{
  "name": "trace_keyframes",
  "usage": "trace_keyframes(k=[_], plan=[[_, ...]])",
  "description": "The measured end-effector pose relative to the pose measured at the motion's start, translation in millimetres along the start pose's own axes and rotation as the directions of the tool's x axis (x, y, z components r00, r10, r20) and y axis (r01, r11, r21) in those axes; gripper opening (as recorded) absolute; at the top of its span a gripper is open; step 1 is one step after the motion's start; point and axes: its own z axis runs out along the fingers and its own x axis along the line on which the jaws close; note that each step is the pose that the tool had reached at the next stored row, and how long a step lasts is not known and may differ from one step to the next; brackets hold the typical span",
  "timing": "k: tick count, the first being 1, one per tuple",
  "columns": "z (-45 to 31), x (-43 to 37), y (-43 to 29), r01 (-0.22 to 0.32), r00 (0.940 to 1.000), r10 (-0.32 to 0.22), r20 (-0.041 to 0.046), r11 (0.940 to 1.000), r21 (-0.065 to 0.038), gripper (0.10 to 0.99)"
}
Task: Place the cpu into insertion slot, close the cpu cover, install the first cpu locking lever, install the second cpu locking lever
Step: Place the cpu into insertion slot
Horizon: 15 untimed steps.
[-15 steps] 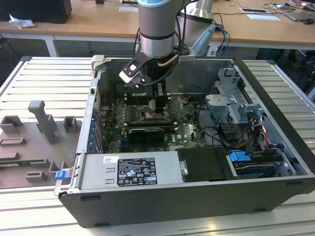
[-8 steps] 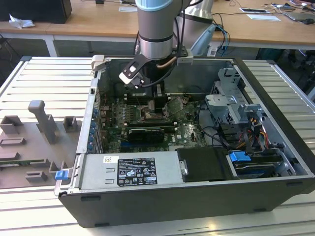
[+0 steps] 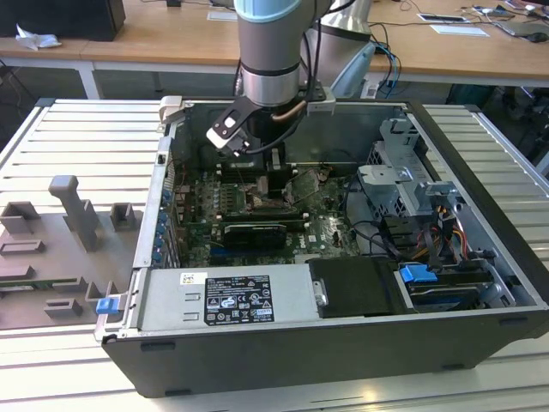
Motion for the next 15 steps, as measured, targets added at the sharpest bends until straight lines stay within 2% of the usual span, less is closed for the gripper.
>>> trace_keyframes(k=[2,5,15], plan=[[3.4,0.6,-1.3,0.0,1.0,0.0,-0.0001,1.0,0.001,0.541],[13.9,1.1,-5.0,-0.001,1.0,0.001,0.0005,1.0,0.001,0.541],[27.3,5.7,-6.3,-0.021,0.9998,0.021,0.0029,0.9998,0.001,0.541]])
